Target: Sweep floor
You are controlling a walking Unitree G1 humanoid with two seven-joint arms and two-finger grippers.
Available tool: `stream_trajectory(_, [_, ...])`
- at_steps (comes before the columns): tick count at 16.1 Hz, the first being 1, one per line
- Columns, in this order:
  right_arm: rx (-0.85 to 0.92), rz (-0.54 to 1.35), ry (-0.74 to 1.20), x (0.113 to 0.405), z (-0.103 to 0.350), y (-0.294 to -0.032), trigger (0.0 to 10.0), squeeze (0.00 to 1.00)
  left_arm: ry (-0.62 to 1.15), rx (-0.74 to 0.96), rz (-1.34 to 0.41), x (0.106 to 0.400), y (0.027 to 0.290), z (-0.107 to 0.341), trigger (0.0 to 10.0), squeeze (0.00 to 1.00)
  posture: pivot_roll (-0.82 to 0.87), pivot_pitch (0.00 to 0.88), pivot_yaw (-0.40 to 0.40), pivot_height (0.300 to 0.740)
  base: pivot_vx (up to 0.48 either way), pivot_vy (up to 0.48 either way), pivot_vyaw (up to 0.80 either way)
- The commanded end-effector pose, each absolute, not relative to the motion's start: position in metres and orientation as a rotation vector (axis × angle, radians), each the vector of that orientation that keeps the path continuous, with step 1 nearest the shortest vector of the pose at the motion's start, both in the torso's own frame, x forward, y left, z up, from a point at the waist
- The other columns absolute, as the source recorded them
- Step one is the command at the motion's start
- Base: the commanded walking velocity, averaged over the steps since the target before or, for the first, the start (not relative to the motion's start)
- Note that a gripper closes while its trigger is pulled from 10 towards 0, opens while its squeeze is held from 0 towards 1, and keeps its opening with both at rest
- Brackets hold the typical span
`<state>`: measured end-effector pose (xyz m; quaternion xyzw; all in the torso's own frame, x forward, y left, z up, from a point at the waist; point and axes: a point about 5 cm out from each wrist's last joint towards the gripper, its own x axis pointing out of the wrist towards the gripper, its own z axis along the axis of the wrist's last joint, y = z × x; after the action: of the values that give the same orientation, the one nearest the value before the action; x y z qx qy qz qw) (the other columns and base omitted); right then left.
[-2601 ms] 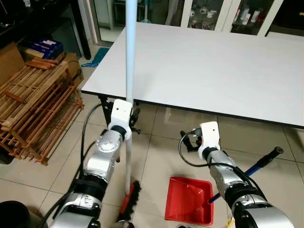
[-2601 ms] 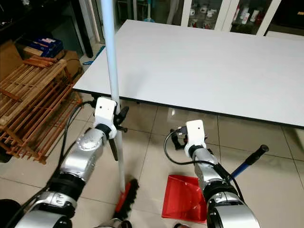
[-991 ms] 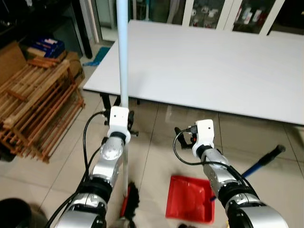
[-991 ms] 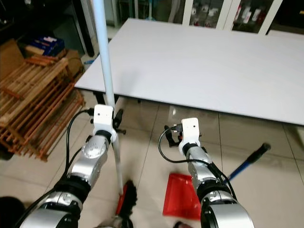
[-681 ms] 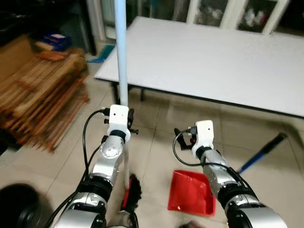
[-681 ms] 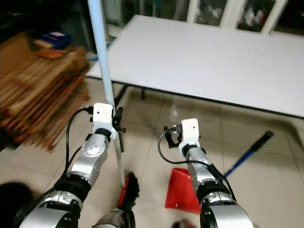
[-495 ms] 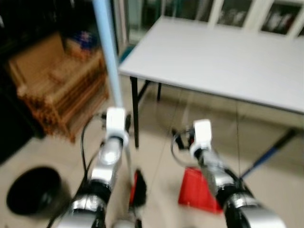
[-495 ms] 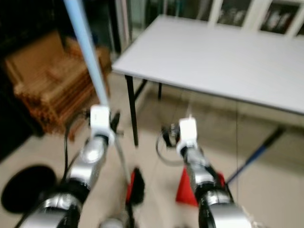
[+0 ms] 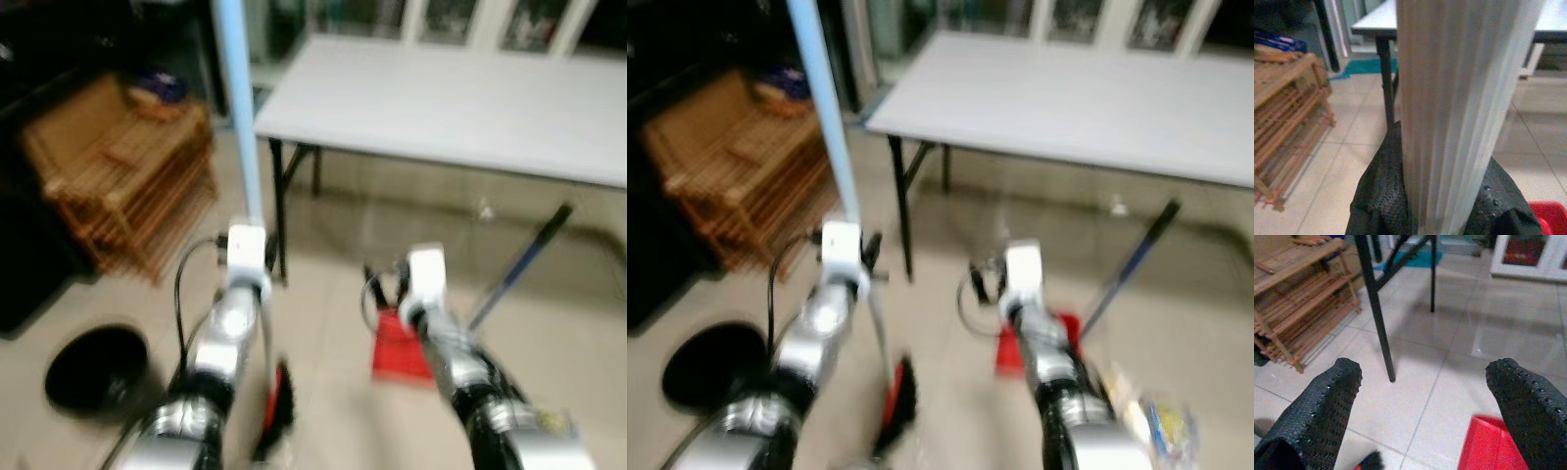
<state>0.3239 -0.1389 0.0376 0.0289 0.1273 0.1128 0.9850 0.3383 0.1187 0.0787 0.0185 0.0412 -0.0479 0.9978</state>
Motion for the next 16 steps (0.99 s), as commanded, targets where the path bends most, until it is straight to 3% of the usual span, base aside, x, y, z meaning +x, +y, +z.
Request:
stream_trajectory(1, [0.068, 0.226, 0.261, 0.3255, 0.0389, -0.1393, 10.0, 0.00, 0.057, 0.019, -0.093, 0.3417, 0.1175, 0.0856, 10.0, 0.00, 0.05, 0.043, -0.006, 0.740, 0.000, 0.000, -0.80])
stream_trajectory(16, [0.079, 0.244, 0.276, 0.3247, 0.0372, -0.1348, 10.0, 0.00, 0.046, 0.031, -0.086, 0.3432, 0.1211, 0.0887, 10.0, 0.00, 0.05, 0.033, 0.005, 0.740, 0.000, 0.000, -0.80])
